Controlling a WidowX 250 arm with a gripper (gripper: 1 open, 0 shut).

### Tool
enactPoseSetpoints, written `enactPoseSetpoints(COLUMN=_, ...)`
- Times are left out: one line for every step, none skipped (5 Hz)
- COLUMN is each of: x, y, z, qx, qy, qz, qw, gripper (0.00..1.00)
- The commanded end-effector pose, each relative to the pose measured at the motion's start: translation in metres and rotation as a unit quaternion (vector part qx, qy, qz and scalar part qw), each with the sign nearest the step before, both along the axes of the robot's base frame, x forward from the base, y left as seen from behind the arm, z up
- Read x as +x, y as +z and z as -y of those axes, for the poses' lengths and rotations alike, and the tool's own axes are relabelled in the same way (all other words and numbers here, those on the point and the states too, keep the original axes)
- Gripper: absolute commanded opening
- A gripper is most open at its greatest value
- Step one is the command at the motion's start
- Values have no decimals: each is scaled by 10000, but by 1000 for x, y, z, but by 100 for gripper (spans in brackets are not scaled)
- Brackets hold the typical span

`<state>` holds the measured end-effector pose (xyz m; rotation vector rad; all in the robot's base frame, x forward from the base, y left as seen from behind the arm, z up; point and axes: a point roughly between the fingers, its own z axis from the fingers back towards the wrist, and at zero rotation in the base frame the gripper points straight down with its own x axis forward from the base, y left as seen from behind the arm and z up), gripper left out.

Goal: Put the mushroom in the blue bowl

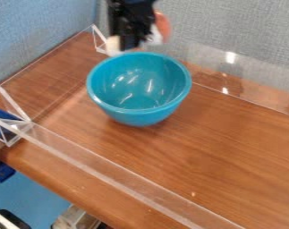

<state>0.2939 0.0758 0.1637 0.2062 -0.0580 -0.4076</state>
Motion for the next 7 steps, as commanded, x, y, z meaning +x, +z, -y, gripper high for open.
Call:
enactPoseSetpoints(x=12, y=6, z=-29, qx=60, qy=166, qz=166, qw=9997, gripper=0)
enactPoseSetpoints(x=9, y=2, z=-24, qx=36, qy=82, qz=155, qw=9998, gripper=0)
enactPoseSetpoints(x=7, y=1, z=-13, qx=-5, qy=-75, qz=173, qw=9998, gripper=0)
enactPoseSetpoints(x=8, y=-6, z=-6, qx=-26, qy=-198, qz=144, qw=9997, gripper=0)
enactPoseSetpoints(x=12, y=-15, z=-10, qx=-8, qy=-206, qz=91, qw=9997, gripper=0)
enactPoseSetpoints(x=15, y=-21, z=-14, qx=16, qy=-214, qz=56, qw=9998, gripper=0)
enactPoseSetpoints(x=19, y=-27, z=-19, qx=39, qy=-216, qz=26, qw=9998, gripper=0)
